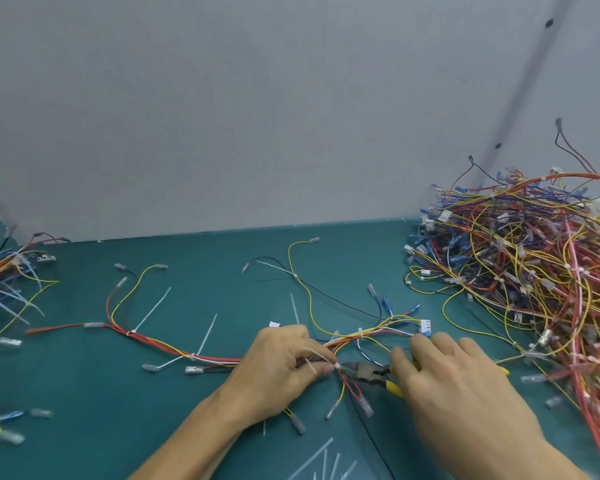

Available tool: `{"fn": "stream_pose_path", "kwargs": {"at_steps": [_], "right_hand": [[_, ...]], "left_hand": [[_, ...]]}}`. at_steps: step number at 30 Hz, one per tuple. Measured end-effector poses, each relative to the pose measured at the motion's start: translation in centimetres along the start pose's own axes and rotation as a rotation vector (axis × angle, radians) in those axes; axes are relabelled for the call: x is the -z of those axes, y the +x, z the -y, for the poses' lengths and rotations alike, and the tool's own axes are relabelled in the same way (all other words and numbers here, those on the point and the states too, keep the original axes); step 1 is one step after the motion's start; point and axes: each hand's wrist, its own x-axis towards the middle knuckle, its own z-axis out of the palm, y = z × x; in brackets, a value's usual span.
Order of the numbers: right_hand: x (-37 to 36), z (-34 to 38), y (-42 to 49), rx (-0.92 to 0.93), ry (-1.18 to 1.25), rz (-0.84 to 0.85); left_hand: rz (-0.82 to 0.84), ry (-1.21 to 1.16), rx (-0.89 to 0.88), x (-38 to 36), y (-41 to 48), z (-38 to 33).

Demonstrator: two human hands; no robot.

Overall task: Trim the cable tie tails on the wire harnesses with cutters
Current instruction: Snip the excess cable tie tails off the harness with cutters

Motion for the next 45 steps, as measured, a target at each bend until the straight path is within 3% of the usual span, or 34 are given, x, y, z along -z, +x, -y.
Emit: {"fn": "stream_pose_path", "kwargs": {"at_steps": [13, 19, 23, 27, 31, 34, 38, 45], "right_hand": [[0.6, 1.1, 0.5, 0.013, -0.015, 0.044], [0.8, 1.1, 0.7, 0.047, -0.063, 0.014], [0.9, 1.3, 0.7, 0.054, -0.037, 0.082], [0.9, 0.8, 1.3, 0.01, 0.062, 0.183], [1.5, 0.2, 3.7, -0.04, 0.067, 0.228], [0.6, 0.1, 5.3, -0.049, 0.06, 0.342], [-0.4, -0.1, 7.0, -0.029, 0.168, 0.373], [-1.6, -1.1, 8.1, 0.08, 0.193, 0.413]], "left_hand": [[-0.007, -0.035, 0.071, -0.1, -0.1, 0.2], [-0.024, -0.137, 0.137, -0.1, 0.0, 0.1], [-0.006, -0.2, 0.146, -0.1, 0.2, -0.1], [-0.064, -0.294, 0.276, 0.7, 0.4, -0.1], [-0.289, -0.588, 0.496, 2.1, 1.1, 0.9], [-0.335, -0.594, 0.609, 2.5, 1.5, 2.0], [-0.269, -0.502, 0.69, 2.7, 2.3, 2.4], [-0.077, -0.357, 0.536, 1.6, 2.0, 2.2]]}}
